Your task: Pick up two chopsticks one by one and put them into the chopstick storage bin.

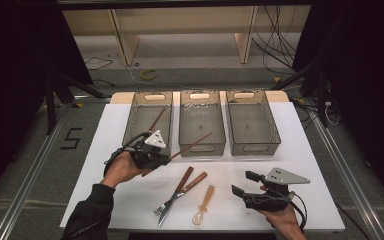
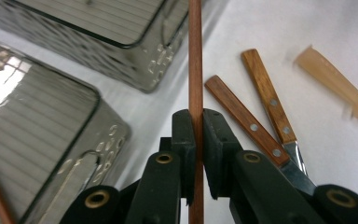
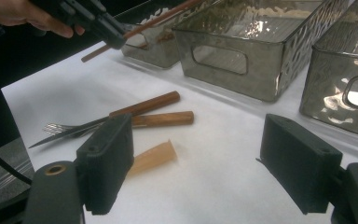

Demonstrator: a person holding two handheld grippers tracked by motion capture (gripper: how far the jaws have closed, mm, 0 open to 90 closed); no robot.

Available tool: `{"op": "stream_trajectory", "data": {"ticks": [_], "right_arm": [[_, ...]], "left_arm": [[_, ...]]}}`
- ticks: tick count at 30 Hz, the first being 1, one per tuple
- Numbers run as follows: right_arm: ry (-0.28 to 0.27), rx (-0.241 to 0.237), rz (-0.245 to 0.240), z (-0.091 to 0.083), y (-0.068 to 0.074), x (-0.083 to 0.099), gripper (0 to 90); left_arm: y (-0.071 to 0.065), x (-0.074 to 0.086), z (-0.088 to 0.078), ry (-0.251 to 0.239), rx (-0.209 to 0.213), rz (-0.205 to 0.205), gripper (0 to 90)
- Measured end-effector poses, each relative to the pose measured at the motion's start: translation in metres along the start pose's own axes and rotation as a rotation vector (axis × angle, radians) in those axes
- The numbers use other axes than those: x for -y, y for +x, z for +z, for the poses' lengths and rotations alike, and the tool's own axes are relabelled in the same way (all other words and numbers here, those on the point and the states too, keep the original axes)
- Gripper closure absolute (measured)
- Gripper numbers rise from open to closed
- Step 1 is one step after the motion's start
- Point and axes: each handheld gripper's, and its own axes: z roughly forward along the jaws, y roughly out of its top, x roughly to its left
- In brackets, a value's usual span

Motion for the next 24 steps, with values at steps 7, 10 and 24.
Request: {"op": "stream_trajectory", "data": {"ticks": [7, 10, 24], "right_arm": [[-0.001, 0.001, -0.001, 0.000, 0.000, 0.000, 26.5], [-0.001, 0.002, 0.000, 0.000, 0.000, 0.000, 26.5], [-0.001, -0.004, 0.010, 0.000, -0.001, 0.001, 26.5]], "left_arm": [[0.004, 0.001, -0.005, -0.017, -0.023, -0.027, 83.2], [0.007, 0.000, -0.008, -0.031, -0.045, -0.047, 83.2], [0.035, -0.003, -0.028, -0.113, -0.115, -0.179, 83.2]]}}
